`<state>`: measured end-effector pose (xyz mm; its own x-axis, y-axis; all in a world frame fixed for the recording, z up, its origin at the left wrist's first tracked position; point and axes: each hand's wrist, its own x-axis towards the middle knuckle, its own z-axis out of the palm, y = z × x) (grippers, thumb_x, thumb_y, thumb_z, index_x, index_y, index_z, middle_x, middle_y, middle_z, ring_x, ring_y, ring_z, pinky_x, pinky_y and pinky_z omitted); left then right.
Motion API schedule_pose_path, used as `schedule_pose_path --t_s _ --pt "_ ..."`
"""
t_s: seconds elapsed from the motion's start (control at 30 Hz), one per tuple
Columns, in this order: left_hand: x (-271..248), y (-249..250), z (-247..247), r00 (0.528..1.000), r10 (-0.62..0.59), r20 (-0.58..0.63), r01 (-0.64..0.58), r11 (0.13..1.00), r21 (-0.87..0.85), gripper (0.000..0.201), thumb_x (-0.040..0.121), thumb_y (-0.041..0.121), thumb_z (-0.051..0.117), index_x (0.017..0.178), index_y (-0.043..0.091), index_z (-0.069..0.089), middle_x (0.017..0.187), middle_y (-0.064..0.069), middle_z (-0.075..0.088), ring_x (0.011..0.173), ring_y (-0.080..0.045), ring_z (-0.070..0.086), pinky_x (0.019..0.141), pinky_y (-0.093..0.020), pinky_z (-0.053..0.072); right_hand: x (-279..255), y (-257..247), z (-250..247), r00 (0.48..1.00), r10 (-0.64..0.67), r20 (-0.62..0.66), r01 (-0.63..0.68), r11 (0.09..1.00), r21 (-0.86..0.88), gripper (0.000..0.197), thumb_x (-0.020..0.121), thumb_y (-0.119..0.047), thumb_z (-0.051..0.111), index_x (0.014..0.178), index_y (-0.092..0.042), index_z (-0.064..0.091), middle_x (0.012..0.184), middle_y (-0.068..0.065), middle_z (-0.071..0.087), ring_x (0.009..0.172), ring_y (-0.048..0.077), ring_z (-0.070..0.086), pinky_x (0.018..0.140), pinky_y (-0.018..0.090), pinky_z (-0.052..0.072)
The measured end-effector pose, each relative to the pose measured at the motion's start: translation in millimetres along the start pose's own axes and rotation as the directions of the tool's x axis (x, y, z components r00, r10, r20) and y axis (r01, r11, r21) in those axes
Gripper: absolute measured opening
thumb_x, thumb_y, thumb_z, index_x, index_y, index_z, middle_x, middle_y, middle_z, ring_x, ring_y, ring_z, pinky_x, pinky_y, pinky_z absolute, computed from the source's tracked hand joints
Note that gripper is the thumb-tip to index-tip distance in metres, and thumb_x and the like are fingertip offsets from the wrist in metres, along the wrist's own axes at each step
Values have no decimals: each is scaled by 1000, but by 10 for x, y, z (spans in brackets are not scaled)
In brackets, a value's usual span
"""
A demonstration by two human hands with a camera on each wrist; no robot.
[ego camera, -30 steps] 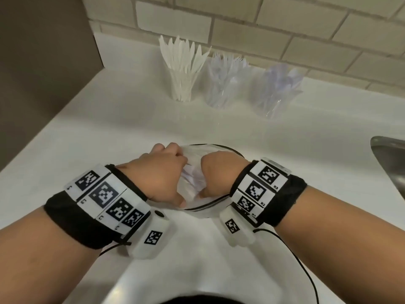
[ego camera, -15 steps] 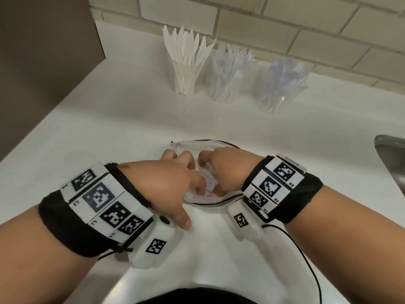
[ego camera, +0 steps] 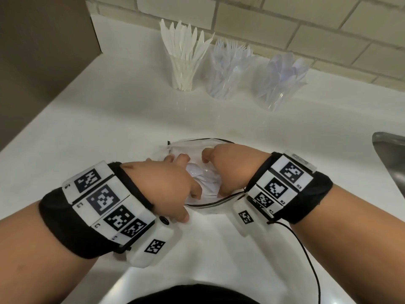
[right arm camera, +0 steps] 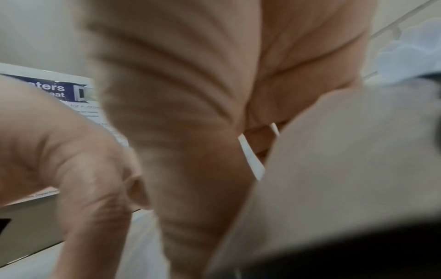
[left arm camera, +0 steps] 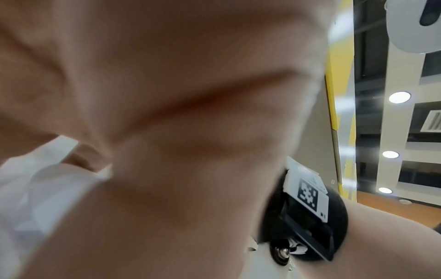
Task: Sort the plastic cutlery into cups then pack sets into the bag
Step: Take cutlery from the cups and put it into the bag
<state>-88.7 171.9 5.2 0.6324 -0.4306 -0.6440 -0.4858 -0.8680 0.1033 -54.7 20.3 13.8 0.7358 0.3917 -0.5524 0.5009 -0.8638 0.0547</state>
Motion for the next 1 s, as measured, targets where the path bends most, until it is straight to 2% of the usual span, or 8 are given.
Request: schedule_pose_path --t_s 0.13,0.23,0.37,0.5,0.6,0.77,0.9,1.0 --pt "67 -19 57 999 44 20 -44 999 17 36 84 47 56 116 58 44 154 8 -4 144 -30 4 106 -57 28 -10 22 -25 999 34 -17 -33 999 40 73 68 -36 83 127 -15 45 94 -3 51 84 18 49 67 27 39" --pt "83 11 65 999 36 11 -37 997 63 32 83 47 54 111 58 44 153 6 1 141 -35 9 103 -57 30 -4 27 -17 998 42 -42 -39 998 55 67 71 -35 81 124 -14 48 97 -2 53 82 18 46 65 26 33" --pt "81 23 90 1000 15 23 -17 997 77 32 83 47 53 109 61 40 154 3 2 141 -41 9 104 -59 29 -27 14 -6 999 6 -43 -5 1000 30 68 75 -34 78 131 -16 44 118 4 58 96 22 55 72 28 40" --pt "76 19 73 1000 -4 21 3 999 37 34 86 45 52 114 62 42 153 1 3 142 -42 7 106 -61 26 -45 -30 43 999 -35 -42 35 999 -1 79 65 -30 84 131 -20 41 109 2 54 95 24 59 75 37 54" --pt "71 28 41 999 17 44 -18 999 42 33 90 42 50 119 58 44 157 1 -7 144 -42 -3 112 -60 16 -17 -47 122 992 9 -123 -3 999 53 69 66 -30 78 124 -21 43 102 0 53 88 24 59 65 33 51" --pt "66 -7 79 997 59 51 -60 998 26 30 90 41 50 116 56 45 158 1 -18 145 -41 -7 114 -58 15 39 -12 129 983 71 -168 -55 994 100 57 75 -39 73 121 -15 49 110 3 57 94 24 59 72 33 52" --pt "40 -64 1 998 54 41 -53 998 -32 30 92 40 49 117 56 48 157 -4 -6 139 -34 28 109 -42 34 42 -16 121 994 26 -106 -27 1000 0 71 68 -36 81 124 -14 44 105 3 52 97 26 59 72 34 49" --pt "81 -164 -84 987 34 -155 -64 978 -197 11 93 35 47 100 41 52 139 -3 32 101 -23 56 92 -34 45 79 13 156 992 18 -128 -20 1000 -13 67 75 -29 76 130 -15 41 115 7 50 100 28 57 70 32 41"
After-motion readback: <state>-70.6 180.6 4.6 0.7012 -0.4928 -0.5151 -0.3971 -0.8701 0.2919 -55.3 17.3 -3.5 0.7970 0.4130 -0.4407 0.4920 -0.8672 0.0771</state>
